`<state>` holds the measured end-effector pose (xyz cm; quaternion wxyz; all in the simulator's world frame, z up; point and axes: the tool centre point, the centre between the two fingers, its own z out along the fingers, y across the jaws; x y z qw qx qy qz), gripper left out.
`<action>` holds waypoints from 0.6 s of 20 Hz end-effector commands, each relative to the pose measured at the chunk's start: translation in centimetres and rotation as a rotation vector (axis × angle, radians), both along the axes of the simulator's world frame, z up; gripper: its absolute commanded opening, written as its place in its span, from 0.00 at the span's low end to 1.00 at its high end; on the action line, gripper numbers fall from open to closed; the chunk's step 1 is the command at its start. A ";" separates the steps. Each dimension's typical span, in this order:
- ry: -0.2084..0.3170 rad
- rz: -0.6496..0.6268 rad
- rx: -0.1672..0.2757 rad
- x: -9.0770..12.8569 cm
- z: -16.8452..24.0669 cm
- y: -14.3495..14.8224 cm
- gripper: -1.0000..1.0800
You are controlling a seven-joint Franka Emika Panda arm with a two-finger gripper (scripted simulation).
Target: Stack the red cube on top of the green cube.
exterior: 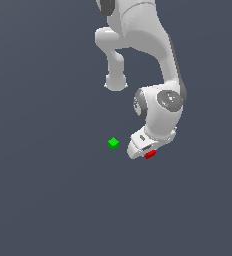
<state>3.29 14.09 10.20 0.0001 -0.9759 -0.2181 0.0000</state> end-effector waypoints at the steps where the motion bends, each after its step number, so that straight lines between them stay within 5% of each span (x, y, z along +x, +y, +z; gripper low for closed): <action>1: -0.001 -0.001 0.000 -1.1 -0.4 -1.8 0.00; 12: -0.001 -0.001 0.000 -6.3 -2.7 -10.3 0.00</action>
